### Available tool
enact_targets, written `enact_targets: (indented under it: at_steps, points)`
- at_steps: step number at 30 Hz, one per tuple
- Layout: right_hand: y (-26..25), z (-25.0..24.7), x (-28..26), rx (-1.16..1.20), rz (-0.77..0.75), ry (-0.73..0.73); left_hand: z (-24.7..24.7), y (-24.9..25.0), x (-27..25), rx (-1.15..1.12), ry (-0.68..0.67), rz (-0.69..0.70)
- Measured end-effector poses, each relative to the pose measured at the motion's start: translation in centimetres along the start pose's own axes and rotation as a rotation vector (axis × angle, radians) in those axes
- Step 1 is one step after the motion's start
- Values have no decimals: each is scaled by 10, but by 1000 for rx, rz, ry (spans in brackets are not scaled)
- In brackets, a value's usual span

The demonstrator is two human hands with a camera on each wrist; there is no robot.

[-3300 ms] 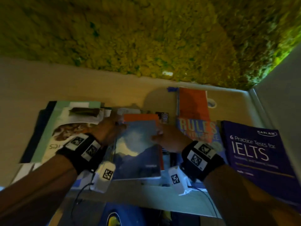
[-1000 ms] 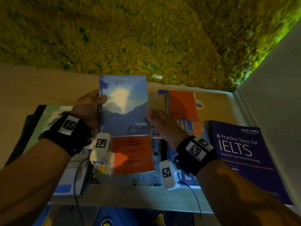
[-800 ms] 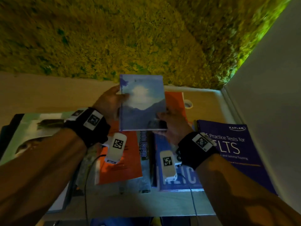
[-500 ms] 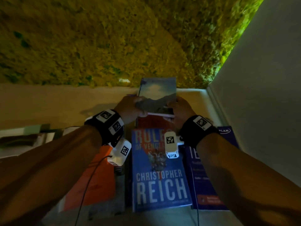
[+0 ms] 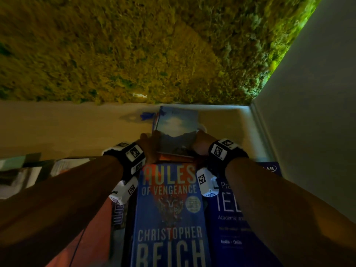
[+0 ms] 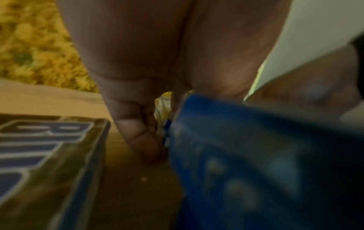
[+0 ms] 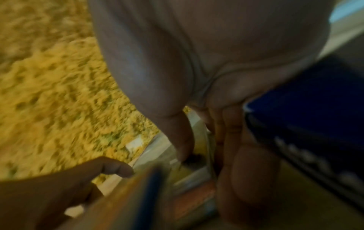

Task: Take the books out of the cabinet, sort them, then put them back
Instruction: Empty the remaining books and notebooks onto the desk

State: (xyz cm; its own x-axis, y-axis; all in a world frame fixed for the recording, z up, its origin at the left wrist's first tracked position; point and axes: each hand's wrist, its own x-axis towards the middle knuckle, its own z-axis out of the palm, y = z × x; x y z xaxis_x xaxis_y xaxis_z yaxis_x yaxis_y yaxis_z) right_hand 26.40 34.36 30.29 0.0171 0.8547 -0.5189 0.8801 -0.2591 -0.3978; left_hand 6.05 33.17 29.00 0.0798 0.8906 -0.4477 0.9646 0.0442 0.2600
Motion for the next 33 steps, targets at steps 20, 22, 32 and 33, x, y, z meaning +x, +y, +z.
enact_targets:
  at_steps: [20, 22, 32, 33]
  points:
    - [3, -19, -24, 358, -87, 98, -27, -1, -20, -75, 102, 87]
    - [-4, -31, -44, 286, -112, 172, -33, -3, -44, -124, 86, 108]
    - [24, 28, -180, 261, -9, -126, 15, -53, -160, -657, -327, 15]
    - [26, 36, -190, 199, 0, -122, 21, -57, -168, -711, -358, 17]
